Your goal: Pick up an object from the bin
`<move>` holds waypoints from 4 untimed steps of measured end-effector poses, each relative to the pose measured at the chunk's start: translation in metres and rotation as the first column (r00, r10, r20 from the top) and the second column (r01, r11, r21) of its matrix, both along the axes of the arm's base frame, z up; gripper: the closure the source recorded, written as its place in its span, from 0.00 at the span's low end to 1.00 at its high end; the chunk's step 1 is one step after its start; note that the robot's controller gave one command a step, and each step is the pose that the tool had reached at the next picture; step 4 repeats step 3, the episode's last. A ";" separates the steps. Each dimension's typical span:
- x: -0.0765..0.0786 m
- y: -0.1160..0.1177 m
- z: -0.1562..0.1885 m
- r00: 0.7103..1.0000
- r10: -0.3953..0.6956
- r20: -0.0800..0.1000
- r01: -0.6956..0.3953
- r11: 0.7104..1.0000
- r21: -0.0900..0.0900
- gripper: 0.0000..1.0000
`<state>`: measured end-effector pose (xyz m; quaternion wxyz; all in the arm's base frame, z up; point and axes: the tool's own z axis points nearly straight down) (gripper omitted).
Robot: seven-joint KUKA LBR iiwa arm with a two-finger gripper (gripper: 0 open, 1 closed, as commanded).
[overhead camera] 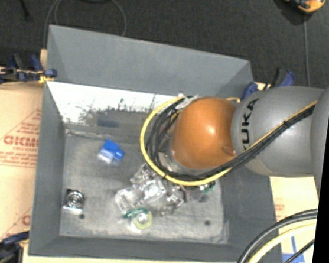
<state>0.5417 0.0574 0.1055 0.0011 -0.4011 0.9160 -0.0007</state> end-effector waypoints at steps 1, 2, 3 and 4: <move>0.007 0.000 -0.010 0.956 0.292 0.022 -0.292 0.956 0.001 0.00; 0.006 0.000 -0.014 0.888 0.460 0.021 -0.460 0.888 -0.002 0.00; 0.006 0.000 -0.014 0.889 0.458 0.020 -0.458 0.889 -0.002 1.00; 0.006 0.000 -0.014 0.889 0.458 0.020 -0.458 0.889 -0.002 1.00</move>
Offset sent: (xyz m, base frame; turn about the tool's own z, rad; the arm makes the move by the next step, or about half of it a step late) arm -0.0023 -0.0049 -0.0355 -0.4153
